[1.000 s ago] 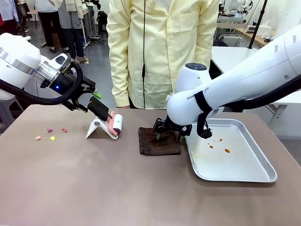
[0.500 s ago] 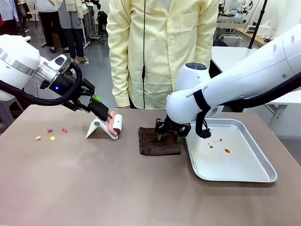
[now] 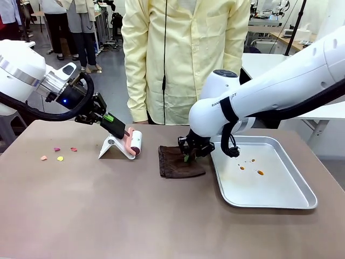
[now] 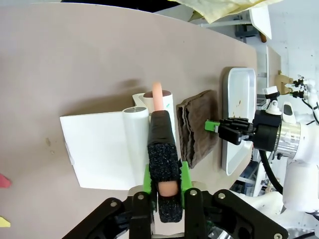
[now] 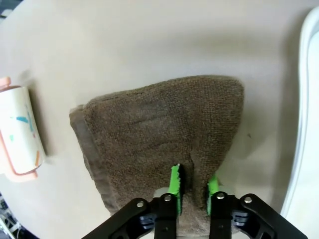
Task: Clean the surface of the table.
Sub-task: Hold the Lint Roller with your left hand and the towel with your right hand.
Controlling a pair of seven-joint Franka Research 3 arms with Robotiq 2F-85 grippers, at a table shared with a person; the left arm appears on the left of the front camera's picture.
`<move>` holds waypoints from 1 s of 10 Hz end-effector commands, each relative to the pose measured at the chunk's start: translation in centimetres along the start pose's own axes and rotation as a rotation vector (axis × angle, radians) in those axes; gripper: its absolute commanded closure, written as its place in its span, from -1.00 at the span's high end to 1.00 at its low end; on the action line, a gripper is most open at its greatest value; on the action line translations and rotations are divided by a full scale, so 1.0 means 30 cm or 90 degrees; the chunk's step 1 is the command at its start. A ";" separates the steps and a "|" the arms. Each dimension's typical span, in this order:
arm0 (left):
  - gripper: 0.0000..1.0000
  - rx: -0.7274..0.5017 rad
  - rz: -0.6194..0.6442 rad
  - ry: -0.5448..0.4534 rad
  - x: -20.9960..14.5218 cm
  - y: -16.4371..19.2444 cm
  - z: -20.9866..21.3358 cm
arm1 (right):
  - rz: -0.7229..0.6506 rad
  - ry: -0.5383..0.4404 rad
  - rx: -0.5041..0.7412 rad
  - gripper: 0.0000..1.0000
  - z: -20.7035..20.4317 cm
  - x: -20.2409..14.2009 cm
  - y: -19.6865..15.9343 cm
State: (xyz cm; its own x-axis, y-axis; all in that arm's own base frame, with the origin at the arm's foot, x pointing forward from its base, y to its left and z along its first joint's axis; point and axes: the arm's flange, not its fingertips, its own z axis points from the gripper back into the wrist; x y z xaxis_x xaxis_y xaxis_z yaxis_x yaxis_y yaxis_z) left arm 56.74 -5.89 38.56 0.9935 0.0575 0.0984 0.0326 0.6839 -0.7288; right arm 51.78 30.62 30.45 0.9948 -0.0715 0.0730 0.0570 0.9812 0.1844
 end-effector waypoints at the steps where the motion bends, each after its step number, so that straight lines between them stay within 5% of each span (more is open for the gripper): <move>1: -1.00 -0.014 -0.012 -0.007 0.003 -0.002 -0.001 | 0.003 0.011 0.013 -1.00 -0.020 0.010 -0.002; 6: -1.00 -0.025 -0.008 -0.018 -0.011 -0.014 0.015 | -0.031 0.023 0.076 -1.00 -0.022 0.017 -0.061; 10: -1.00 -0.168 -0.002 0.019 -0.064 -0.042 0.101 | -0.073 0.095 0.426 -1.00 0.126 0.012 -0.232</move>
State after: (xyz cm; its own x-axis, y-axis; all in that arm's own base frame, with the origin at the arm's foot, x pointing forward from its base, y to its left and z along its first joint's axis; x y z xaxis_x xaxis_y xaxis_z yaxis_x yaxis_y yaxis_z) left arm 55.75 -5.67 40.96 0.9939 0.0606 0.0916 0.0431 0.5526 -0.8323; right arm 53.44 27.04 32.80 0.9880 -0.1461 -0.0505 0.1470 0.7870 0.5992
